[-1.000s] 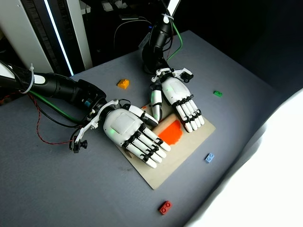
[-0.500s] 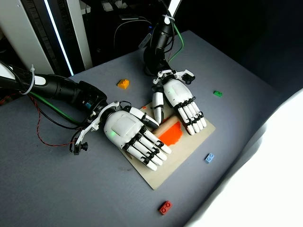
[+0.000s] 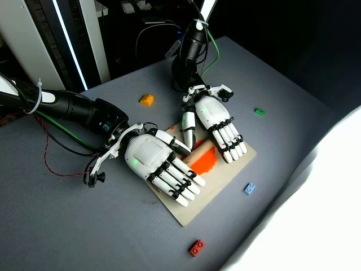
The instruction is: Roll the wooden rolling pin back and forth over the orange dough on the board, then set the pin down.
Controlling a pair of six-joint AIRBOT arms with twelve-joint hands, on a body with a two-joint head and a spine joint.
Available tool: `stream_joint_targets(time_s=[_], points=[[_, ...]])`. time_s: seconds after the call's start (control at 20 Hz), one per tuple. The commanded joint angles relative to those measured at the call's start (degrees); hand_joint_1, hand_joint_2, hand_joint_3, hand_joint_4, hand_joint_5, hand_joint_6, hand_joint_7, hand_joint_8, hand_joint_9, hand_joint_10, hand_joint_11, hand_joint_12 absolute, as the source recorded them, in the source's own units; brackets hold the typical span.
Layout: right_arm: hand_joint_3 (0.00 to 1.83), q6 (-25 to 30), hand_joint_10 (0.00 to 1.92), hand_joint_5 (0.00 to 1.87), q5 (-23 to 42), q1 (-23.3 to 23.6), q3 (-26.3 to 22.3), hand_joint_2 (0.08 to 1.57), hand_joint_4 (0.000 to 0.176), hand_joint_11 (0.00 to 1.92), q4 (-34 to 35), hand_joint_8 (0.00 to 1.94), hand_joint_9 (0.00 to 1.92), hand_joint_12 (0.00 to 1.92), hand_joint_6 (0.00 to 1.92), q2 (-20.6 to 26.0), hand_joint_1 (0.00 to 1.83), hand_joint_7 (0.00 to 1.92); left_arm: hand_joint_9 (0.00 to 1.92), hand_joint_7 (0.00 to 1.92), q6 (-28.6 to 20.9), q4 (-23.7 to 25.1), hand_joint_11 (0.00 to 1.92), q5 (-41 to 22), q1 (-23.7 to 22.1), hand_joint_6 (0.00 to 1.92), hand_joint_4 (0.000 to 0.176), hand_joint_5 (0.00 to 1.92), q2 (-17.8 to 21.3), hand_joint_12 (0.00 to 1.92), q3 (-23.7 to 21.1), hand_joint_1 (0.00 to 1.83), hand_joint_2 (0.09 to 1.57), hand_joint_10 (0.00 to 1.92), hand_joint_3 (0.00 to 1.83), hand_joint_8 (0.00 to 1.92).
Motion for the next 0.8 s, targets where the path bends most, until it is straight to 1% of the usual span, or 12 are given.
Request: stream_joint_targets(time_s=[0.0,0.2,0.3,0.45,0.55,0.6,0.65,0.7,0.75], points=[[0.00,-0.75,0.00,0.12,4.16,0.07,0.77,1.40,0.000,0.00,0.21,0.00,0.07,0.04,0.00,0.33,0.00,0.11,0.00,0.00,-0.44,1.01,0.00,-1.86,0.01,0.00,0.000,0.00,-0.32,0.00,0.35,0.00,1.31,0.00,0.01,0.00],[0.00,-0.73,0.00,0.14,3.80,0.16,1.14,1.41,0.000,0.00,0.52,0.00,0.08,0.01,0.01,0.32,0.00,0.12,0.00,0.00,0.07,0.28,0.00,-1.43,-0.28,0.00,0.000,0.00,-0.47,0.00,0.93,0.00,1.32,0.00,0.01,0.00],[0.00,-0.63,0.01,0.13,3.56,0.20,1.37,1.40,0.000,0.04,0.76,0.01,0.09,0.03,0.00,0.32,0.00,0.13,0.00,0.00,0.11,0.26,0.00,-1.31,-0.40,0.00,0.000,0.00,-0.61,0.00,1.19,0.00,1.31,0.00,0.01,0.00],[0.00,-0.59,0.00,0.12,3.20,0.31,1.75,1.40,0.000,0.03,1.31,0.00,0.07,0.03,0.00,0.32,0.00,0.12,0.00,0.00,0.44,0.03,0.00,-0.94,-0.78,0.00,0.000,0.00,-0.72,0.00,1.39,0.00,1.31,0.00,0.01,0.00],[0.00,-0.41,0.00,0.12,3.06,0.45,2.07,1.40,0.000,0.04,1.43,0.00,0.08,0.04,0.00,0.32,0.00,0.12,0.00,0.00,0.38,-1.02,0.00,-0.37,-1.04,0.00,0.000,0.00,-0.84,0.00,1.44,0.00,1.31,0.00,0.01,0.00],[0.00,-0.38,0.00,0.13,2.95,0.51,2.22,1.40,0.000,0.01,1.53,0.00,0.08,0.17,0.00,0.32,0.00,0.13,0.00,0.00,0.23,-1.23,0.00,-0.37,-1.06,0.00,0.000,0.00,-0.85,0.00,1.44,0.00,1.31,0.00,0.01,0.00],[0.00,-0.35,0.00,0.15,2.84,0.56,2.32,1.40,0.000,0.00,1.60,0.00,0.10,0.26,0.01,0.32,0.00,0.15,0.00,0.00,0.17,-1.31,0.00,-0.37,-1.08,0.00,0.000,0.00,-0.86,0.00,1.47,0.00,1.32,0.00,0.01,0.00],[0.00,-0.30,0.01,0.15,2.77,0.60,2.42,1.39,0.000,0.00,1.63,0.00,0.11,0.30,0.00,0.32,0.00,0.15,0.00,0.00,-0.06,-1.66,0.00,-0.29,-1.08,0.00,0.000,0.00,-0.87,0.00,1.51,0.00,1.31,0.00,0.01,0.00],[0.00,-0.26,0.00,0.15,2.71,0.63,2.51,1.39,0.000,0.00,1.65,0.00,0.11,0.27,0.00,0.32,0.00,0.15,0.00,0.00,-0.20,-2.00,0.00,-0.13,-1.08,0.00,0.000,0.00,-0.88,0.00,1.55,0.00,1.31,0.00,0.01,0.00]])
